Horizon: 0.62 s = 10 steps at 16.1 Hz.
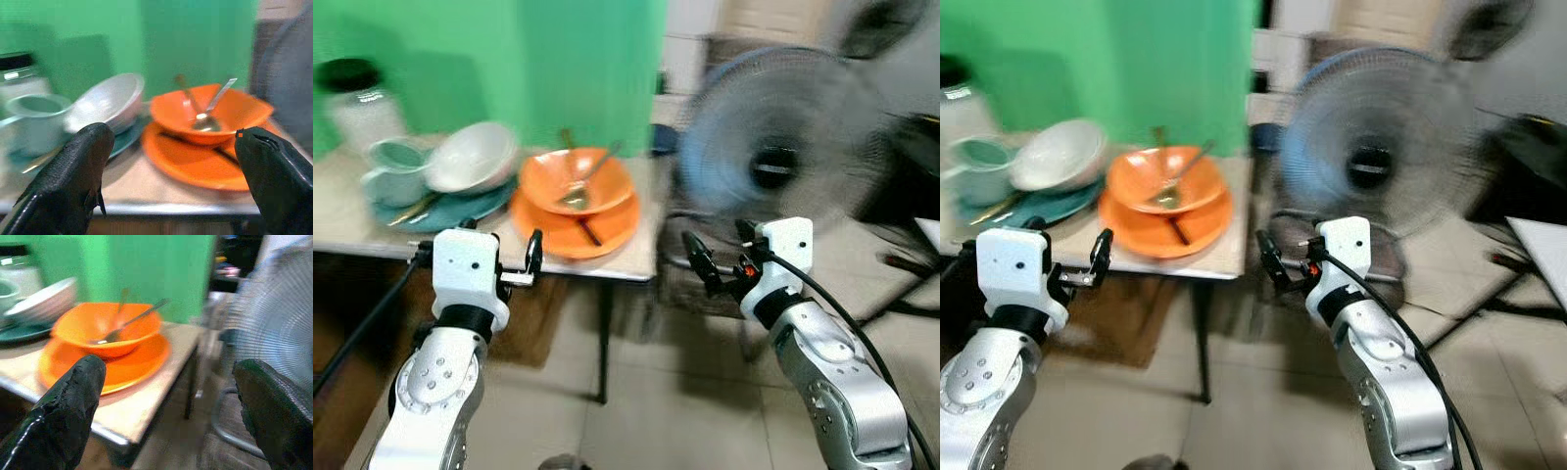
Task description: Setting the table
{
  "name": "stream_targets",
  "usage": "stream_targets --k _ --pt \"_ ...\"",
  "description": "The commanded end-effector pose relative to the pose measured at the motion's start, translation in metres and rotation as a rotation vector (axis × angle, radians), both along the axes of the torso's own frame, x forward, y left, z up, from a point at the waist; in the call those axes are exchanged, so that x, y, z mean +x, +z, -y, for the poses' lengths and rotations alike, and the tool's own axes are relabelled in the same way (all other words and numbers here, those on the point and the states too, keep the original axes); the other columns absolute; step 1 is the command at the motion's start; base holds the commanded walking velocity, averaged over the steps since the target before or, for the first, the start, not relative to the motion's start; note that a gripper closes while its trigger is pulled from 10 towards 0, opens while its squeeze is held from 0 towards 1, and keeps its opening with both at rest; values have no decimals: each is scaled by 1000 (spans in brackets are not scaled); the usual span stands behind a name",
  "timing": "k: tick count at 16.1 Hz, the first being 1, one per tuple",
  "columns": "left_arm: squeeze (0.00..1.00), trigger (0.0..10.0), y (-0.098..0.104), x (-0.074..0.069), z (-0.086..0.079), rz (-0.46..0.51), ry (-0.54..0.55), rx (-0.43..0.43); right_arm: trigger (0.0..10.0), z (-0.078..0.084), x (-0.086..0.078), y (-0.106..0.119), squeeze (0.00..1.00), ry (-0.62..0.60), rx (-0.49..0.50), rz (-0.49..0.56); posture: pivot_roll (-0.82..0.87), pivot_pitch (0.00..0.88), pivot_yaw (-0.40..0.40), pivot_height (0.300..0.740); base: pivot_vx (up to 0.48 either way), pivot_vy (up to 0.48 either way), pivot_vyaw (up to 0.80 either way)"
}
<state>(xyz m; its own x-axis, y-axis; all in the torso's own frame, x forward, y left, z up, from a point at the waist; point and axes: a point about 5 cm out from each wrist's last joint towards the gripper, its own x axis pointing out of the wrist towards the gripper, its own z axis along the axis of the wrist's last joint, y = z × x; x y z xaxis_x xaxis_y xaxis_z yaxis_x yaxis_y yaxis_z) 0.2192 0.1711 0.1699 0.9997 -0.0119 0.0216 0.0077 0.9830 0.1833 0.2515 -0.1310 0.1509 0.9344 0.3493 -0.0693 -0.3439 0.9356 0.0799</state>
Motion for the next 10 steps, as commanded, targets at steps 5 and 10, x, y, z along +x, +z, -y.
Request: stream_targets --k 5,10 --pt "0 10000 -7 -1 4 -23 -16 -1 10000 7 6 2 1000 -32 -17 24 125 0 -45 740 0 -480 800" --pt "0 10000 -9 1 5 -30 -15 -27 10000 8 9 2 1000 -39 -29 37 126 0 -55 740 0 -228 435"
